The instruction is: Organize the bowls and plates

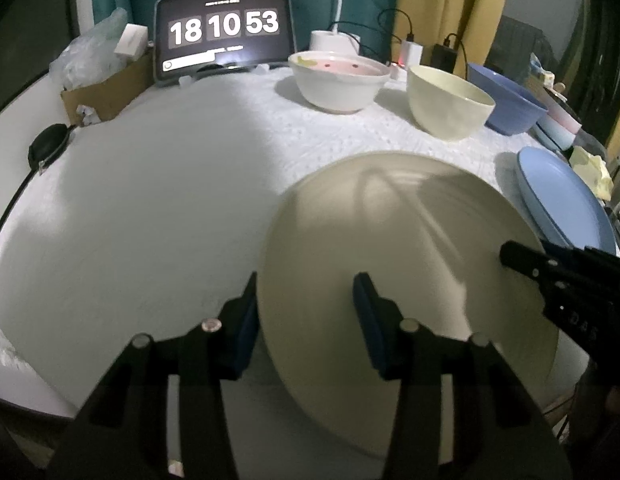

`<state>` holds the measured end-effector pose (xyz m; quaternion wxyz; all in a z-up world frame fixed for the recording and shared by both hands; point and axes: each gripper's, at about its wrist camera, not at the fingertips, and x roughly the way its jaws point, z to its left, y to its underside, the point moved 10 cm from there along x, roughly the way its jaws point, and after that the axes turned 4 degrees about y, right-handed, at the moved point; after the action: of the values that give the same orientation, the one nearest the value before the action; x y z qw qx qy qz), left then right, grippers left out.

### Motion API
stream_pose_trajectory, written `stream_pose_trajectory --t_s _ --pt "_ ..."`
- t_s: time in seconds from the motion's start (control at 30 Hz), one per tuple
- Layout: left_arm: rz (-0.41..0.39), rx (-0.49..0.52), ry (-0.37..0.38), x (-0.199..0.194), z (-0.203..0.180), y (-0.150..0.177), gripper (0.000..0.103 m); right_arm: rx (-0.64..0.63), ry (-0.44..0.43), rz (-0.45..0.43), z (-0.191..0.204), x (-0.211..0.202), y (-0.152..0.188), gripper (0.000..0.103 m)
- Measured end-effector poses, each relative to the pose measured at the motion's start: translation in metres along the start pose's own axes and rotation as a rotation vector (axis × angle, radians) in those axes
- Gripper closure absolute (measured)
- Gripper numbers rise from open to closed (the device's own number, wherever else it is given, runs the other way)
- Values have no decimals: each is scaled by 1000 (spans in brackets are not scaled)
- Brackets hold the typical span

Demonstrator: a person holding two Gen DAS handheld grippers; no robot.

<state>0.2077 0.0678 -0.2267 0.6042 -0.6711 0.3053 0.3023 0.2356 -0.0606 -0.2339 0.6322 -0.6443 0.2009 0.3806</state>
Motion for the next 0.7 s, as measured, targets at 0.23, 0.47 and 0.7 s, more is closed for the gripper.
stream_pose_trajectory --t_s 0.23,0.47,0.7 --pt "-19 6 7 -8 -8 -5 57 13 -1 -29 -6 -11 -4 79" --pt "-30 17 14 -15 -19 -10 57 29 1 -49 -15 -22 -8 79" --pt "-43 34 21 -20 -29 -14 57 47 4 -71 -25 -31 -11 79"
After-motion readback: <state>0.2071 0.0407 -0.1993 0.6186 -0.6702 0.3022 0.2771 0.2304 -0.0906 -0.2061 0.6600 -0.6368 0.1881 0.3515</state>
